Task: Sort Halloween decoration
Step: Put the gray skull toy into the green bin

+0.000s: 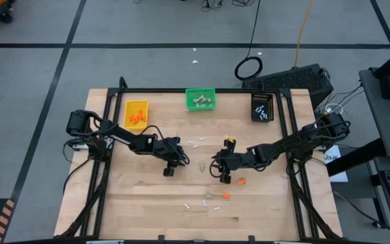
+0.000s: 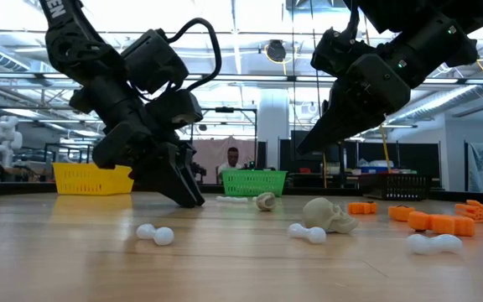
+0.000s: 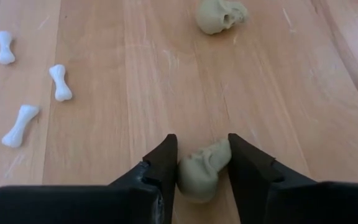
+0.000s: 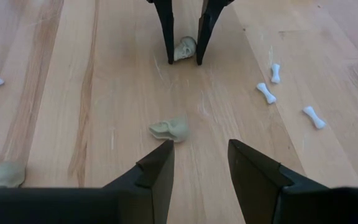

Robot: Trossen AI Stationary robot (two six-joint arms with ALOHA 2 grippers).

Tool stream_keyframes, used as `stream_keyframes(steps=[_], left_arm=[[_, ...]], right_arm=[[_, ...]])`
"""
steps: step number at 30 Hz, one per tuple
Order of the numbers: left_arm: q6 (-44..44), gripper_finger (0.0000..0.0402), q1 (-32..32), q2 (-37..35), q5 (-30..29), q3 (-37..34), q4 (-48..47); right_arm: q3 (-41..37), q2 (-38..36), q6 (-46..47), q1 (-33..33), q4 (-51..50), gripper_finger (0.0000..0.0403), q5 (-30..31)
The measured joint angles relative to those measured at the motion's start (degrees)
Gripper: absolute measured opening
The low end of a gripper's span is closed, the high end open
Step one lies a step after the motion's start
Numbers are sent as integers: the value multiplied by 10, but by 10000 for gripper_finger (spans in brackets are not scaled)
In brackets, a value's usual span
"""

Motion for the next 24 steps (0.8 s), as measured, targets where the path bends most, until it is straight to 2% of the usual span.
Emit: stream_keyframes(steps=[24], left_arm=[[5, 115, -30, -18, -33, -1, 6]], right_arm=[[0, 0, 0, 0, 0, 137, 0]])
